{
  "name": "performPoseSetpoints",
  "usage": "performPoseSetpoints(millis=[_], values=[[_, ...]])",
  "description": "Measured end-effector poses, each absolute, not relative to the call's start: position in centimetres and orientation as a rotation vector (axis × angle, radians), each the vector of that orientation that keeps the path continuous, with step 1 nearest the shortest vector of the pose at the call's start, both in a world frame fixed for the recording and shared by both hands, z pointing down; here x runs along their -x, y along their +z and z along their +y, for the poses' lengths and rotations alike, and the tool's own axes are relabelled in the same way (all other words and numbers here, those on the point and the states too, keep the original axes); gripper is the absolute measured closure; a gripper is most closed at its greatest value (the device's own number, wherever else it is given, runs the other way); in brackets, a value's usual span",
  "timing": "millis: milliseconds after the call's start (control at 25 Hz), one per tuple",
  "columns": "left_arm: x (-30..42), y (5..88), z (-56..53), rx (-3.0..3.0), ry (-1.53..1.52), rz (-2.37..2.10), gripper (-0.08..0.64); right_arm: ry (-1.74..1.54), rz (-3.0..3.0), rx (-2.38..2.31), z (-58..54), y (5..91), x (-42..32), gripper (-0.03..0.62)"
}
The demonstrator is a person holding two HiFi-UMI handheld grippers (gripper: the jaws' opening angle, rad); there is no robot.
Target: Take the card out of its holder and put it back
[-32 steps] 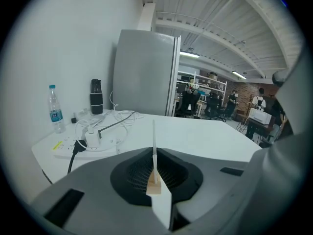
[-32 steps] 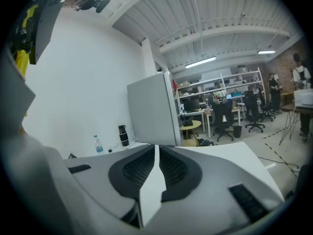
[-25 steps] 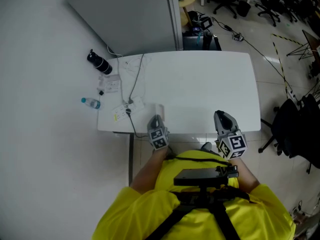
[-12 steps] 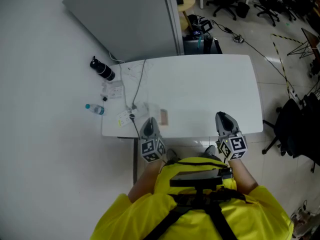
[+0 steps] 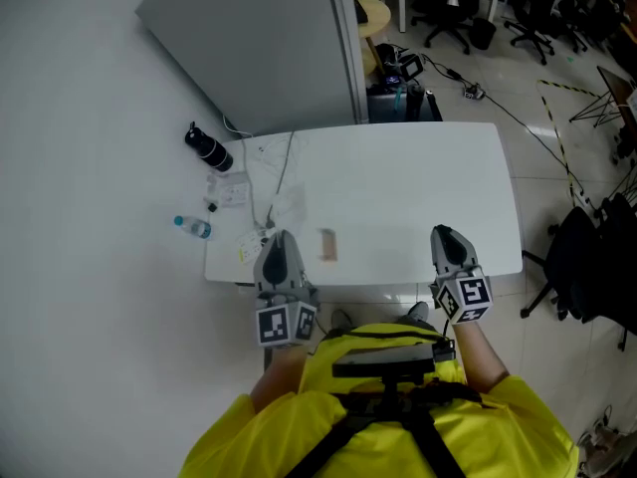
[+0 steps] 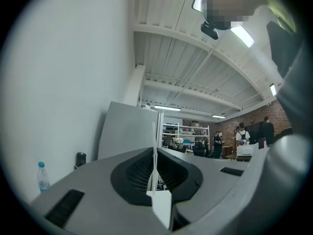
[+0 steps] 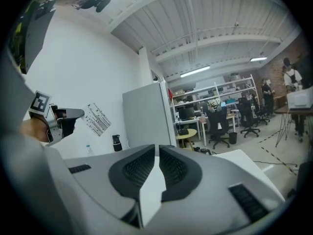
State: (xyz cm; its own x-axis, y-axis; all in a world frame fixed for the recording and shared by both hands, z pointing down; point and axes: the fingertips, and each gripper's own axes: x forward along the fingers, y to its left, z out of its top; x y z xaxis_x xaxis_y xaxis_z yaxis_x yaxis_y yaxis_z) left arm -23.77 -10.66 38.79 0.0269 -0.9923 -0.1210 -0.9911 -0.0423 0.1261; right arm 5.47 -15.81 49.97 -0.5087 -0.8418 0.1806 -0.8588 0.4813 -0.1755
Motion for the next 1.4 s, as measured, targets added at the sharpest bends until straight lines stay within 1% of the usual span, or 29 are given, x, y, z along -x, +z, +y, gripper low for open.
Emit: performPoseSetpoints(millis=[400, 840, 960, 1200, 1400], values=[[23.7, 38.2, -10.8, -2.269, -0.309, -2.137, 0.549, 0.284, -2.668, -1.559, -15.8, 46.7, -5.8, 0.558], [23.8, 40.2, -12.0, -2.245, -0.265, -2.088, 0.551, 0.300, -2.653, -1.565, -16.1, 47.3, -6.0, 0.558], [24.3, 43.7, -13.1, -2.204, -0.188, -2.068, 0.551, 0.300, -2.648, -1.543, -16.4, 48.0, -5.4, 0.558], [24.2, 54.0, -13.5, -2.130, 0.000, -1.969, 0.552, 0.319, -2.618, -1.525, -16.2, 49.5, -5.5, 0.558], [24.2, 60.7, -13.4, -2.065, 0.086, -1.929, 0.552, 0.317, -2.592, -1.535, -16.2, 50.6, -5.8, 0.559]])
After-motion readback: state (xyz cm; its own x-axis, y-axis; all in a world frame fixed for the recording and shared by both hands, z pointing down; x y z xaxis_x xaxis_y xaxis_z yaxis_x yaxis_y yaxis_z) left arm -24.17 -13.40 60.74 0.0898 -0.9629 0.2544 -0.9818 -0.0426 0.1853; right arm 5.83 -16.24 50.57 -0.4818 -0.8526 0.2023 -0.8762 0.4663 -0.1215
